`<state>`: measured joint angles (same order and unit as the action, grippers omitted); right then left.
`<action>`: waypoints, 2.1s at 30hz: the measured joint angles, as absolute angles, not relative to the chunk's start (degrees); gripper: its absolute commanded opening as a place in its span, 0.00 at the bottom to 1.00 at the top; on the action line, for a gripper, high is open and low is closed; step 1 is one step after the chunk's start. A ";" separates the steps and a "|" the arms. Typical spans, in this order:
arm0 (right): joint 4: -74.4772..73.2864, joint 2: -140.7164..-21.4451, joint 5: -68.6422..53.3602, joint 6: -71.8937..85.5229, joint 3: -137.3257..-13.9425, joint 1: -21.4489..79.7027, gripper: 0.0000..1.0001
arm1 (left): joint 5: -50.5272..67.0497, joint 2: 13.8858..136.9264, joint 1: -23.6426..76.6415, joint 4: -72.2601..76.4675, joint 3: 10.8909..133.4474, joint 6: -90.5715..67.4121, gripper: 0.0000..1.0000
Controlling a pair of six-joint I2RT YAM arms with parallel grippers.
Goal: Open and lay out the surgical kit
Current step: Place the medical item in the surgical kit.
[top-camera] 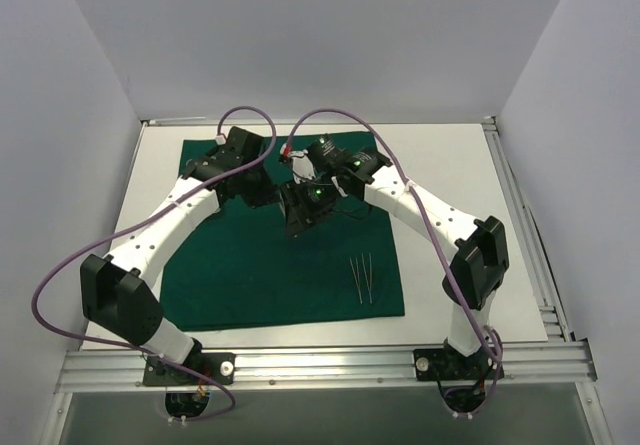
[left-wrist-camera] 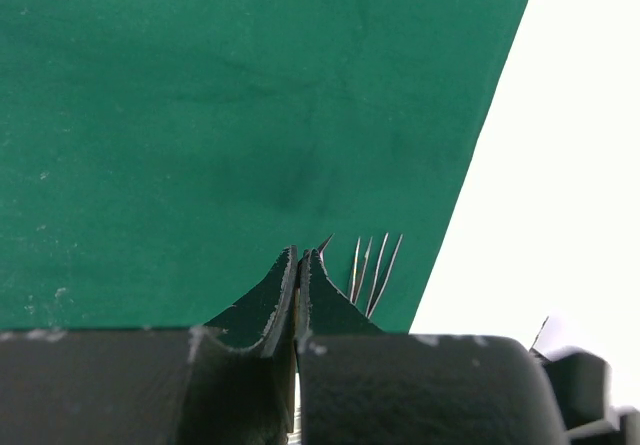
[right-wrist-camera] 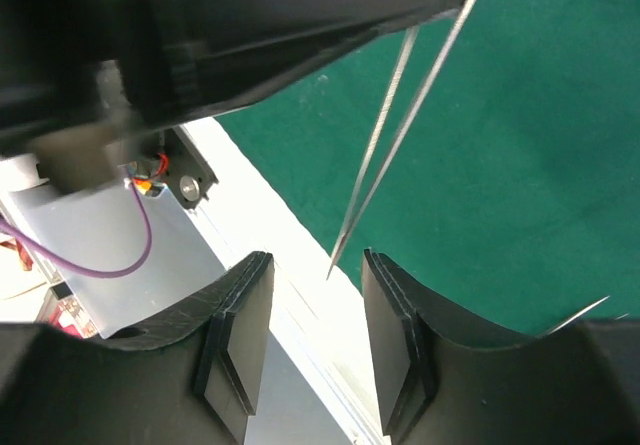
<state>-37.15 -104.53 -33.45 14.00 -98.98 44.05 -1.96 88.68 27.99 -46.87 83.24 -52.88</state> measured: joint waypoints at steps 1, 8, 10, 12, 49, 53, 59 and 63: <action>-37.23 -104.81 -33.26 14.00 -98.98 44.10 0.40 | -1.98 88.44 27.99 -46.89 83.24 -52.90 0.02; -37.26 -105.41 -32.08 14.24 -98.98 44.36 0.33 | -1.93 87.15 27.99 -46.76 83.09 -52.93 0.02; -37.06 -105.56 -31.66 14.44 -98.98 44.36 0.29 | -1.91 87.13 27.99 -46.63 82.91 -52.93 0.02; -36.99 -105.78 -31.22 14.68 -99.00 44.34 0.22 | -1.91 87.13 27.99 -46.52 82.70 -52.93 0.02; -29.39 -88.84 -7.35 43.00 -64.64 52.66 0.00 | -4.25 67.79 21.74 -46.54 67.31 -42.59 0.66; -29.80 -88.12 -4.12 46.98 -60.58 54.26 0.00 | -4.10 65.43 21.63 -46.85 65.34 -42.61 0.66; -29.89 -85.86 -0.36 50.02 -57.89 54.85 0.00 | -3.57 62.24 21.65 -46.94 62.98 -42.74 0.66; -29.52 -85.80 0.67 50.72 -56.55 55.13 0.00 | -3.11 61.47 21.63 -46.94 62.46 -42.81 0.66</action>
